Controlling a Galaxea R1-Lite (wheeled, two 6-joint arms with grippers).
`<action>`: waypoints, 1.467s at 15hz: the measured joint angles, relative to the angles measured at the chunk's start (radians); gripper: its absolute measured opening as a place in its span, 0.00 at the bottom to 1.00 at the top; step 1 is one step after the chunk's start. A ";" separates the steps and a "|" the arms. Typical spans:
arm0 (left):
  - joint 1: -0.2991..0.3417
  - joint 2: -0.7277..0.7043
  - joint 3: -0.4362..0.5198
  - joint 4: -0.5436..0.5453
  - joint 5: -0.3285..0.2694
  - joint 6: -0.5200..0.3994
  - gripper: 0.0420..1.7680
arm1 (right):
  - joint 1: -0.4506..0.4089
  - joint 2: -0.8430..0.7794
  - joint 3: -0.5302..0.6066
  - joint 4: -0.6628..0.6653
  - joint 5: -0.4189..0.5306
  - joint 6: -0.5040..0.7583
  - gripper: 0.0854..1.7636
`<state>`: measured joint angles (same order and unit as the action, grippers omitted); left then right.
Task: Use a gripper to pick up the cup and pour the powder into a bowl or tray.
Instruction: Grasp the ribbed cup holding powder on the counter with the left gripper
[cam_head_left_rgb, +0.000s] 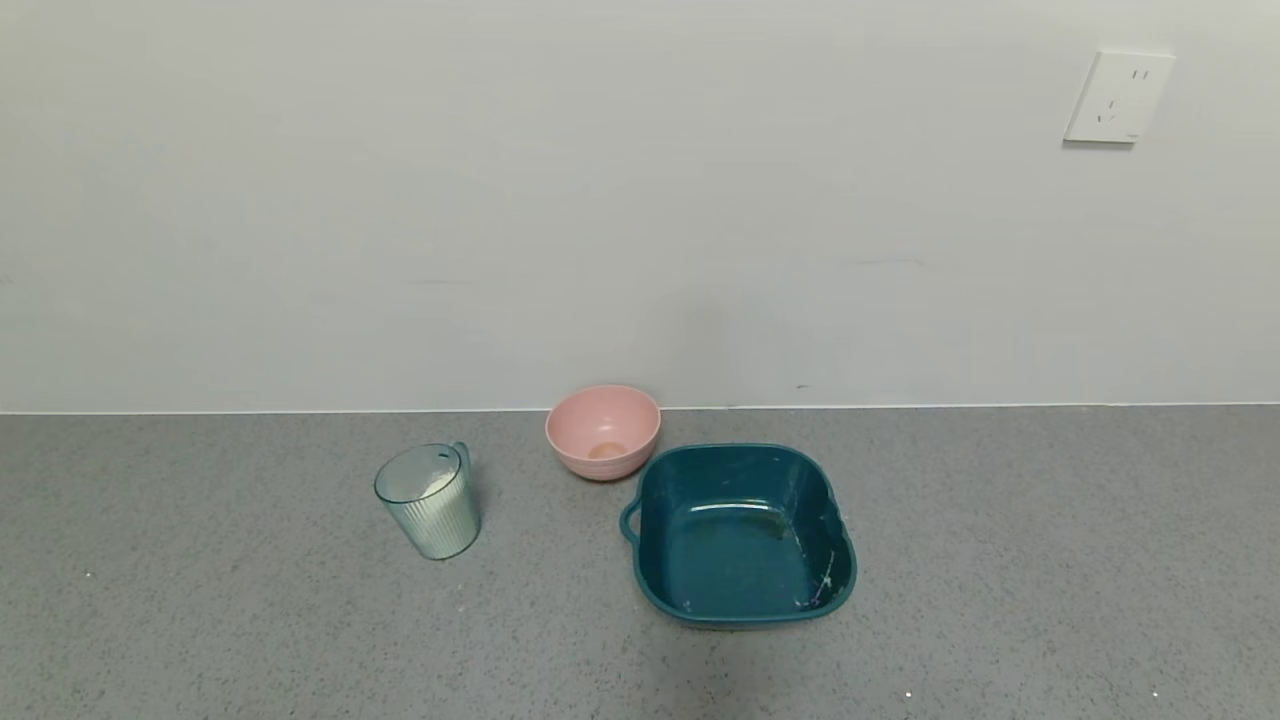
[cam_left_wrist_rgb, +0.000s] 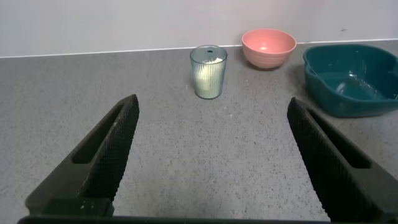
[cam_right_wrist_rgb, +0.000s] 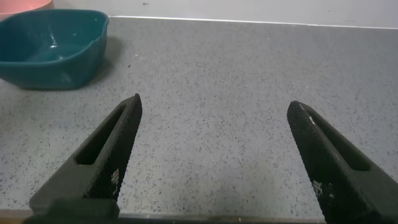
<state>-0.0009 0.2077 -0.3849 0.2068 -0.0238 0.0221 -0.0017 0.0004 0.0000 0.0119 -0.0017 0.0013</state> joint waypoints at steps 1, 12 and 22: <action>0.000 0.063 -0.046 0.005 0.000 0.001 0.97 | 0.000 0.000 0.000 0.000 0.000 0.000 0.96; -0.041 0.802 -0.217 -0.003 -0.029 0.032 0.97 | 0.000 0.000 0.000 0.000 0.000 0.000 0.96; -0.111 1.233 -0.108 -0.431 0.017 0.018 0.97 | 0.000 0.000 0.000 0.000 0.000 0.000 0.96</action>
<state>-0.1115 1.4402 -0.4926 -0.2240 -0.0072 0.0404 -0.0017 0.0004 0.0000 0.0123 -0.0017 0.0017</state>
